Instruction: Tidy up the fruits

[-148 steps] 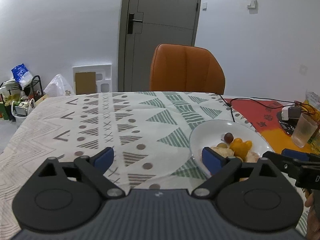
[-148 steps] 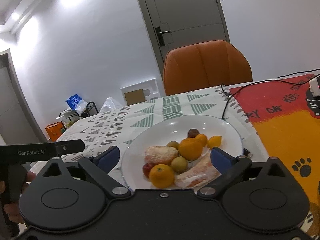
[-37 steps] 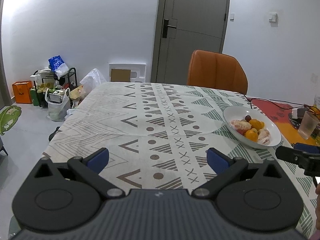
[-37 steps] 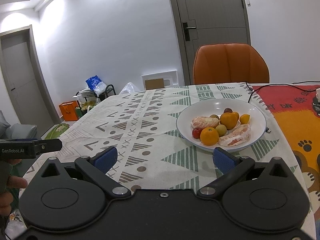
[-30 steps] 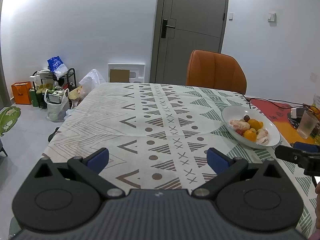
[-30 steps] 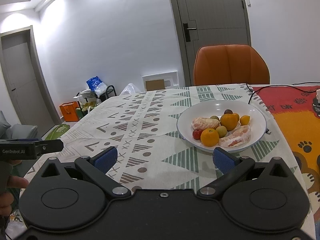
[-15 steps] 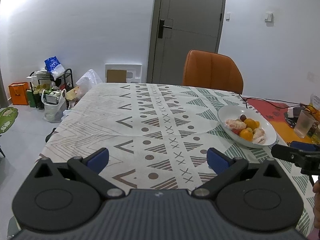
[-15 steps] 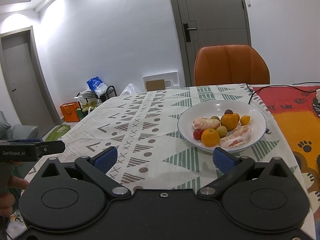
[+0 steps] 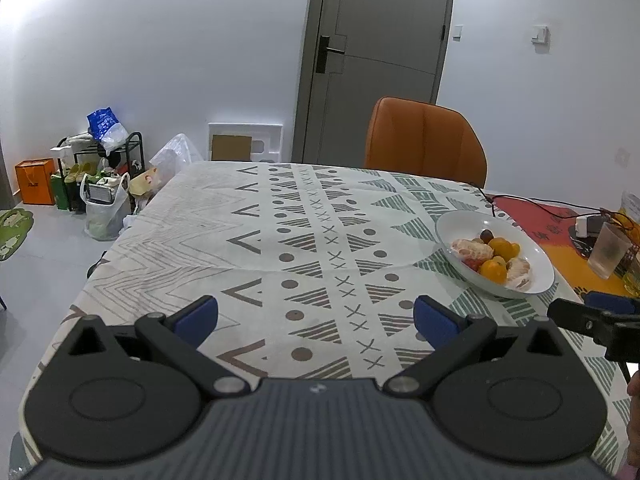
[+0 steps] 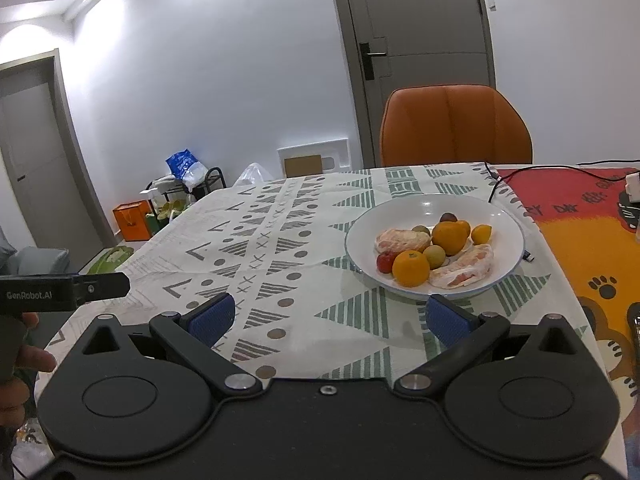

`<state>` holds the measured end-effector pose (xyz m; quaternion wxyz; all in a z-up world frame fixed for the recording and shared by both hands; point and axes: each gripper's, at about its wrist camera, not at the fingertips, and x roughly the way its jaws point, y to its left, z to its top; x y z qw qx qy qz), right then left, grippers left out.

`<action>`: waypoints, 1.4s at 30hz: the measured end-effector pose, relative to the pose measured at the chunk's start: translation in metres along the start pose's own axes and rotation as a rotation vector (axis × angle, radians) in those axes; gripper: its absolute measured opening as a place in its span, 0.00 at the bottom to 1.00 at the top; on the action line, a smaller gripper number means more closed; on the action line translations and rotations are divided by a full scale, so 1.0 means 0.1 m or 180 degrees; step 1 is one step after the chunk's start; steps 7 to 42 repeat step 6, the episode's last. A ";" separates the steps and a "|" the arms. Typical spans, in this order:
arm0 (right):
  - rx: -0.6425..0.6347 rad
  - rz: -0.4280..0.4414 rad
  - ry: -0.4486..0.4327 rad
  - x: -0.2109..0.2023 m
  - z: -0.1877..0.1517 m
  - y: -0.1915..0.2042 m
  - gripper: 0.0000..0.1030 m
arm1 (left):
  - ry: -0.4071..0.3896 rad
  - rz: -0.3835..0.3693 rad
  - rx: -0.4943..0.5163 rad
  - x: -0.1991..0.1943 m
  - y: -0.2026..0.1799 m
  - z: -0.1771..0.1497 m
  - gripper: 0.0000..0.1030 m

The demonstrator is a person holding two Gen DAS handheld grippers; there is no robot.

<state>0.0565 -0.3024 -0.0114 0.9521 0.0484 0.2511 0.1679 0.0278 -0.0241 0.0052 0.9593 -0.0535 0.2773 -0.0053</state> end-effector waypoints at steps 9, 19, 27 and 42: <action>0.0013 0.0002 -0.0001 -0.01 0.00 -0.02 1.00 | -0.0016 -0.0005 0.0027 -0.02 -0.04 0.01 1.00; 0.0013 0.0002 -0.0001 -0.01 0.00 -0.02 1.00 | -0.0016 -0.0005 0.0027 -0.02 -0.04 0.01 1.00; 0.0013 0.0002 -0.0001 -0.01 0.00 -0.02 1.00 | -0.0016 -0.0005 0.0027 -0.02 -0.04 0.01 1.00; 0.0013 0.0002 -0.0001 -0.01 0.00 -0.02 1.00 | -0.0016 -0.0005 0.0027 -0.02 -0.04 0.01 1.00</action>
